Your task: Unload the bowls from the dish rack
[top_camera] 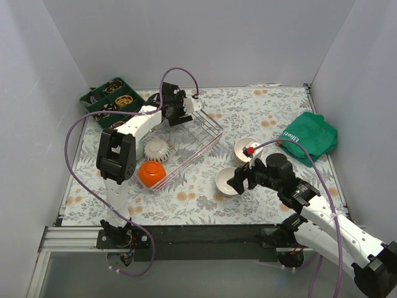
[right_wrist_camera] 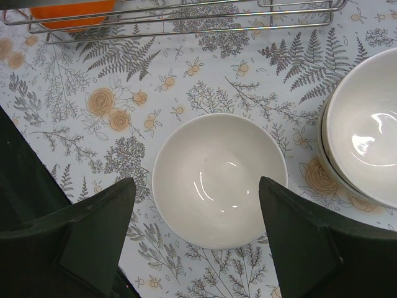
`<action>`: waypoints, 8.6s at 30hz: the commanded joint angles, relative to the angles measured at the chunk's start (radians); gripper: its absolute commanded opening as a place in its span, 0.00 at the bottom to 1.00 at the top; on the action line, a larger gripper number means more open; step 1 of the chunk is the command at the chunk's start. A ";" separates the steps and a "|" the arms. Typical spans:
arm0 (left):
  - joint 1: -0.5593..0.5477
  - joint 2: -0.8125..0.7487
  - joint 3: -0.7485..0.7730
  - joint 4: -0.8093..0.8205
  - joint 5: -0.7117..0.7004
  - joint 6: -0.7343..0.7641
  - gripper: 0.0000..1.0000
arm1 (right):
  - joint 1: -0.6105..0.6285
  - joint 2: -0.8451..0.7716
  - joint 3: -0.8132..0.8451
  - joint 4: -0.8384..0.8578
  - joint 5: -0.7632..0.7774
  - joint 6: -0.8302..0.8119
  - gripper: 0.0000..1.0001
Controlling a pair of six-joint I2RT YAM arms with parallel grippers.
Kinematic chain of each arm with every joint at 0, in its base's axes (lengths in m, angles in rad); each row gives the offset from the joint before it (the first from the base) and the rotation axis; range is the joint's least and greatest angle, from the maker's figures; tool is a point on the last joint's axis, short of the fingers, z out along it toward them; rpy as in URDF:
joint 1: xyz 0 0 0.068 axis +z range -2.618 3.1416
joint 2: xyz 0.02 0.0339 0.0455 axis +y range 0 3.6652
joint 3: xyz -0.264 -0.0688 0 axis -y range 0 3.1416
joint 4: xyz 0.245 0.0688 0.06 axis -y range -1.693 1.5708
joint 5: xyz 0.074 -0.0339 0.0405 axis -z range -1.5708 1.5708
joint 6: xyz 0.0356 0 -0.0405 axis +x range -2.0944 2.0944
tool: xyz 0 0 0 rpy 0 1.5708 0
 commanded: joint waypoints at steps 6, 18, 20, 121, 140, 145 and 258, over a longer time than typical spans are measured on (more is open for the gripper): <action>0.005 -0.014 0.030 -0.054 0.013 -0.013 0.41 | 0.000 -0.001 0.000 0.043 -0.011 0.001 0.89; -0.058 -0.084 0.009 0.037 -0.125 0.044 0.03 | 0.000 -0.011 0.001 0.041 -0.003 0.000 0.88; -0.065 -0.095 -0.002 0.076 -0.157 0.049 0.00 | 0.000 -0.013 0.001 0.041 -0.002 0.001 0.88; -0.171 -0.891 -0.642 0.417 -0.082 -1.630 0.00 | -0.134 0.879 0.575 0.655 -0.362 0.422 0.01; -0.171 -1.039 -0.723 0.420 -0.403 -1.357 0.98 | -0.299 0.575 0.650 -0.283 -0.005 0.110 0.01; -0.171 -1.051 -0.743 0.429 -0.479 -1.286 0.98 | -0.419 0.546 0.673 -0.402 0.009 0.098 0.01; -0.179 -0.720 -0.637 -0.035 -0.614 -1.145 0.98 | -0.459 0.193 0.182 -0.037 -0.025 0.115 0.64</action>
